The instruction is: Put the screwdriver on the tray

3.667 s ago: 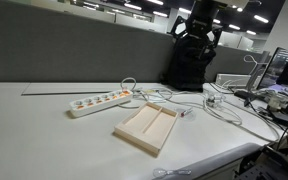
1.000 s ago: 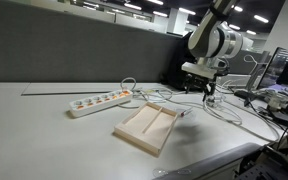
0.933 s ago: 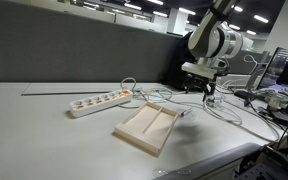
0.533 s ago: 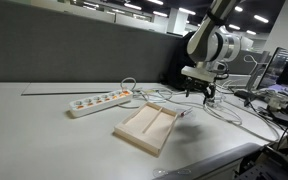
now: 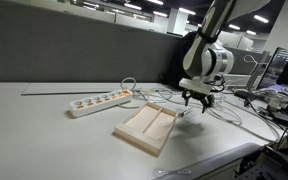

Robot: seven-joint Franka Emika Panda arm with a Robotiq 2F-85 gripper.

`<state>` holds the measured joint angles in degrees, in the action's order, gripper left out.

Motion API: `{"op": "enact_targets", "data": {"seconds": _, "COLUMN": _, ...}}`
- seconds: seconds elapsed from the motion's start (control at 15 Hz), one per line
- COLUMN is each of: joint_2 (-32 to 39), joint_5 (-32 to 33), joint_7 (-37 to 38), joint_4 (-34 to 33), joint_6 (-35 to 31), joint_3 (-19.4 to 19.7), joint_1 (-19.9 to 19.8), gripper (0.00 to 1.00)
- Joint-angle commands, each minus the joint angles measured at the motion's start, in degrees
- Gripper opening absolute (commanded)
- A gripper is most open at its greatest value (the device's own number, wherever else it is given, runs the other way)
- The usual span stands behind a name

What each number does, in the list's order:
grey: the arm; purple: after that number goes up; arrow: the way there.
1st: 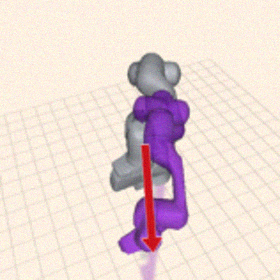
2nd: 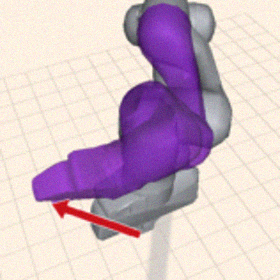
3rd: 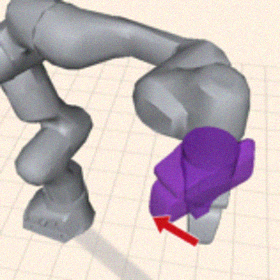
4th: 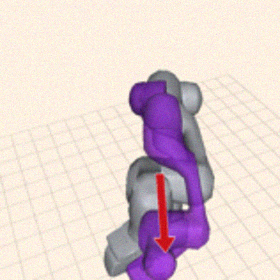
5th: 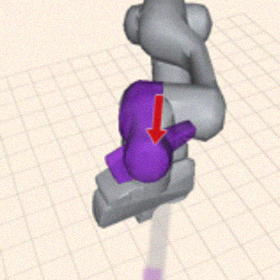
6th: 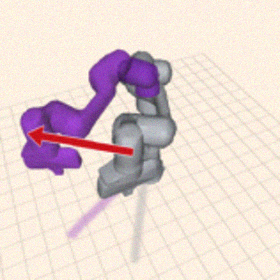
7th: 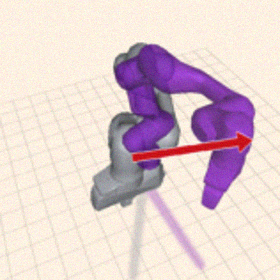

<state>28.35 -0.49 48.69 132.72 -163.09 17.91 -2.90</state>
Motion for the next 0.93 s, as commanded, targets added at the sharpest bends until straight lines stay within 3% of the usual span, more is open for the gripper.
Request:
{"op": "enact_targets", "data": {"seconds": 0.0, "joint_2": 3.4, "joint_5": -2.4, "joint_7": 0.2, "joint_4": -2.8, "joint_6": -2.0, "joint_3": 1.5, "joint_1": 1.8, "gripper": 1.00}}
{"op": "enact_targets", "data": {"seconds": 0.27, "joint_2": 5.4, "joint_5": -4.9, "joint_7": -0.5, "joint_4": -4.6, "joint_6": -3.1, "joint_3": 1.5, "joint_1": 2.4, "gripper": 1.00}}
{"op": "enact_targets", "data": {"seconds": 0.4, "joint_2": 6.0, "joint_5": -5.7, "joint_7": -0.9, "joint_4": -5.2, "joint_6": -3.3, "joint_3": 1.3, "joint_1": 2.6, "gripper": 0.74}}
{"op": "enact_targets", "data": {"seconds": 0.87, "joint_2": 6.4, "joint_5": -7.1, "joint_7": -1.6, "joint_4": -5.0, "joint_6": -4.7, "joint_3": 1.3, "joint_1": 3.7, "gripper": 0.31}}
